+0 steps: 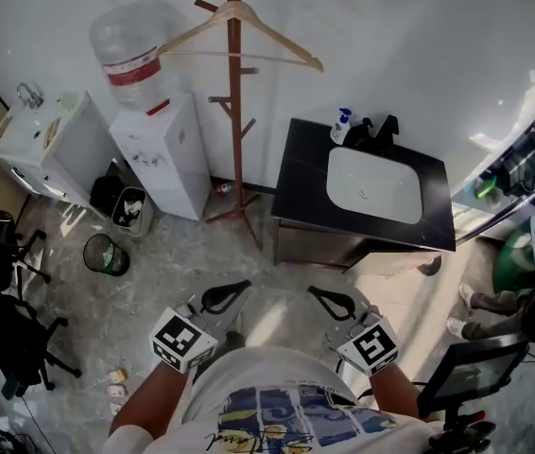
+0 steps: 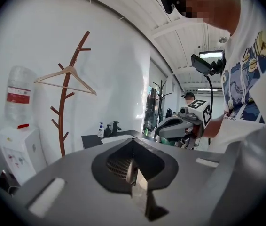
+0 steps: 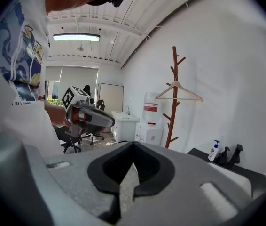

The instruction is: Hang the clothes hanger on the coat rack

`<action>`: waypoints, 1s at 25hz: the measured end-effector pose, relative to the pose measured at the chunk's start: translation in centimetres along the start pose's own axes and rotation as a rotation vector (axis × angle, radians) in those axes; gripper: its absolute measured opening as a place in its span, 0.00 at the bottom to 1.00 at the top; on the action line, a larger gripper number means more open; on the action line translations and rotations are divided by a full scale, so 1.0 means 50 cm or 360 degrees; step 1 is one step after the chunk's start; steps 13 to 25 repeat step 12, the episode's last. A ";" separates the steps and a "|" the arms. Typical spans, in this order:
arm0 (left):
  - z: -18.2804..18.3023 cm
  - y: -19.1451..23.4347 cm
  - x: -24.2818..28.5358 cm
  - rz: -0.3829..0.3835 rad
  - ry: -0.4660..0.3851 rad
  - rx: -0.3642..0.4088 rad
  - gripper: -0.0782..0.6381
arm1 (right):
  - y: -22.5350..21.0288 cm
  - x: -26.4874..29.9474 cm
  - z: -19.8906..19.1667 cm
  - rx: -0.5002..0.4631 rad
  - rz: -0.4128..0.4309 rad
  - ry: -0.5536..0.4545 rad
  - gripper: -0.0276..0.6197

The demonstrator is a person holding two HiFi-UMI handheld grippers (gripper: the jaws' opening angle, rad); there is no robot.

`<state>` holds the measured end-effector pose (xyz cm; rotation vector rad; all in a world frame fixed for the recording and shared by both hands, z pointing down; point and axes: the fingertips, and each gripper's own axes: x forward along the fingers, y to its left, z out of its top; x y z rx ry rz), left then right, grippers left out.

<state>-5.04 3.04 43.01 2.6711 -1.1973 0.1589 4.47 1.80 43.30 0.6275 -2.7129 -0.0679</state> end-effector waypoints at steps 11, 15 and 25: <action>0.000 0.028 -0.003 0.0028 0.0006 0.0001 0.12 | -0.009 0.039 0.021 -0.0015 0.0053 -0.0021 0.05; 0.002 0.035 -0.003 0.0030 0.0007 0.0004 0.12 | -0.012 0.046 0.022 -0.0013 0.0054 -0.0020 0.05; 0.002 0.035 -0.003 0.0030 0.0007 0.0004 0.12 | -0.012 0.046 0.022 -0.0013 0.0054 -0.0020 0.05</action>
